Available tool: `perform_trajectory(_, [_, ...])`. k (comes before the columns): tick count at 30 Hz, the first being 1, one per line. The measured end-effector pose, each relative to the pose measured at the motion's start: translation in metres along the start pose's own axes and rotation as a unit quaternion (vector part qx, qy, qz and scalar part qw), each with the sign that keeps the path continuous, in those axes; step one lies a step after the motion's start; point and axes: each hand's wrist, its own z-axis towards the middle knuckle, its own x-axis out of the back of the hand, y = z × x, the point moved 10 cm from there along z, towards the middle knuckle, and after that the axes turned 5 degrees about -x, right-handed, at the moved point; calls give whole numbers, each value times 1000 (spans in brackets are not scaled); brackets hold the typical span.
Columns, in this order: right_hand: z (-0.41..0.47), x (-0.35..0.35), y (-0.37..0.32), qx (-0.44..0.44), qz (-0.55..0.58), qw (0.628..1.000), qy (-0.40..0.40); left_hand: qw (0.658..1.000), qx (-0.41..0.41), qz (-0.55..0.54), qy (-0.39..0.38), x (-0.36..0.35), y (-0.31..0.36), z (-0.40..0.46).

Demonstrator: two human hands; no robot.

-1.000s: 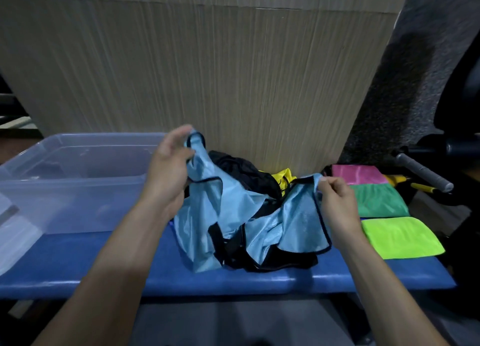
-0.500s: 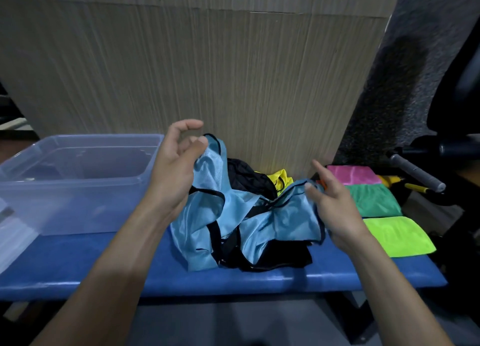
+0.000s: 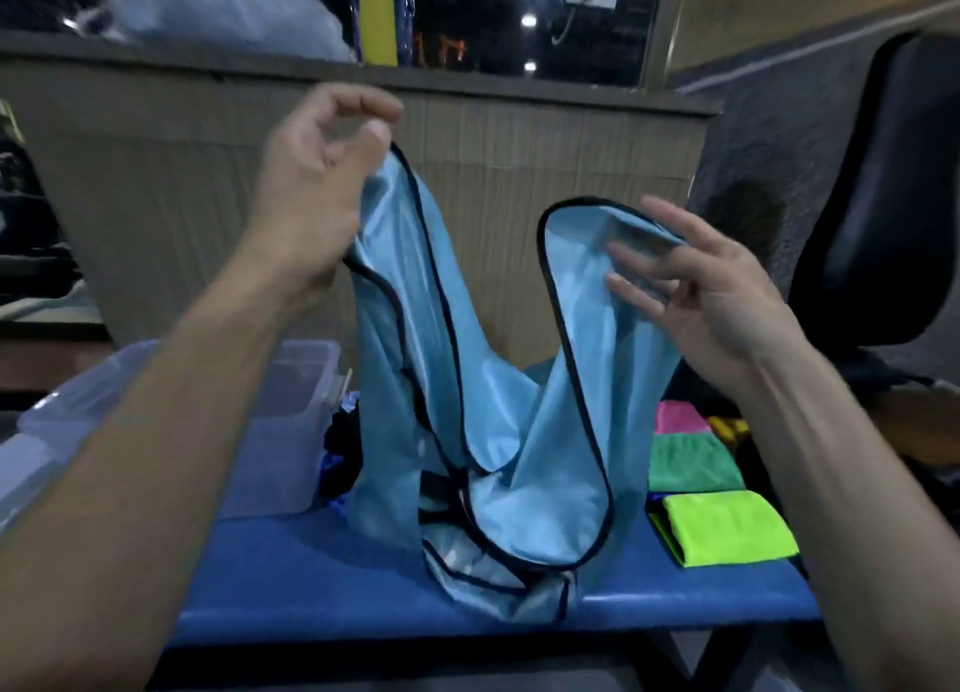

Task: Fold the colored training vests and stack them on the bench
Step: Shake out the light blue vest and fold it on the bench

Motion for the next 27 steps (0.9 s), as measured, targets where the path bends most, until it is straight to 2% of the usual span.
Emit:
perform_trajectory(2, [6,-5,-10,-3,-66,997,32,998,-63,5,14,14,41,29])
perform_trajectory(4, [11,-1,-6,-22,-140,987,76,994,-87,68,-6,14,65,43])
perform_trajectory(7, [11,-2,9,-53,-196,974,102,973,-38,208,-94,-3,53,45])
perform_trajectory(10, [1,-18,21,-62,-202,974,78,937,20,287,-199,-20,29,30])
perform_trajectory(14, [-10,-59,35,-73,-201,977,-25,915,27,307,-260,-38,29,14])
perform_trajectory(16, [-14,-81,38,-57,-271,959,-56,911,20,289,-295,-48,32,7])
perform_trajectory(18, [-16,-101,33,-13,-357,933,-50,907,-4,275,-320,-56,37,3])
perform_trajectory(20, [-15,-112,26,26,-401,915,-18,899,-49,288,-325,-60,44,3])
perform_trajectory(22, [-13,-116,20,44,-402,915,9,888,-86,337,-301,-56,46,7])
perform_trajectory(25, [-5,-111,25,14,-385,923,2,864,-82,417,-270,-42,36,11])
perform_trajectory(27, [-5,-110,27,1,-442,897,-21,857,-66,433,-272,-34,29,11])
